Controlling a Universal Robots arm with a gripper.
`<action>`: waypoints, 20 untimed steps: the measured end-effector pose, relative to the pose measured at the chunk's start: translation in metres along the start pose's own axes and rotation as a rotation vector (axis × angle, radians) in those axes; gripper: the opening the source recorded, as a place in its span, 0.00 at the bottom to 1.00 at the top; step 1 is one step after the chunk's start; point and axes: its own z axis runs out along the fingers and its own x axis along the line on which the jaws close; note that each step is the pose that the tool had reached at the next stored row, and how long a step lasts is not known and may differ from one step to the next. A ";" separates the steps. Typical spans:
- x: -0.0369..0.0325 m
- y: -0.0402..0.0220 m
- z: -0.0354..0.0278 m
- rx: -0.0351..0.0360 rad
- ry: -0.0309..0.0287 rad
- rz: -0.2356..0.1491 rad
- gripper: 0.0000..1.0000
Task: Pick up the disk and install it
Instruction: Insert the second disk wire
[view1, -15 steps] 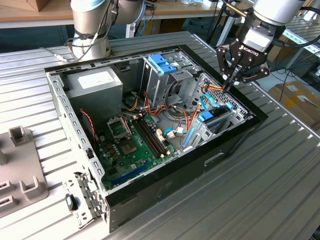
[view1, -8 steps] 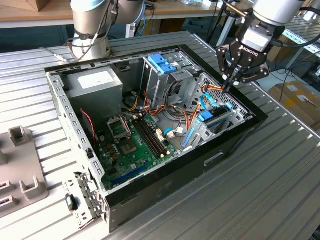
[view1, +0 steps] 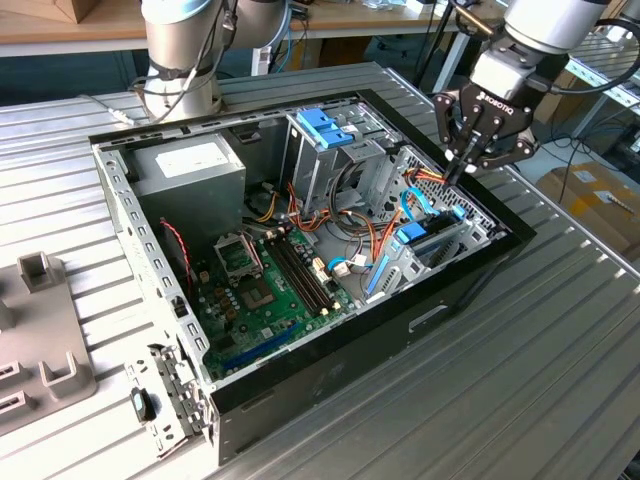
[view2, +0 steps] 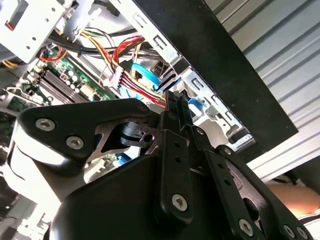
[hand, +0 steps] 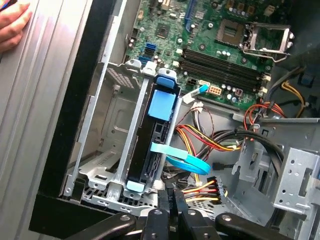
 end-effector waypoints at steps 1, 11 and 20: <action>0.0000 0.0000 0.0001 -0.0002 0.0005 0.012 0.16; 0.0001 0.0000 0.0018 -0.0013 0.0029 0.174 0.16; 0.0152 0.0057 0.0023 0.0069 -0.0426 0.173 0.16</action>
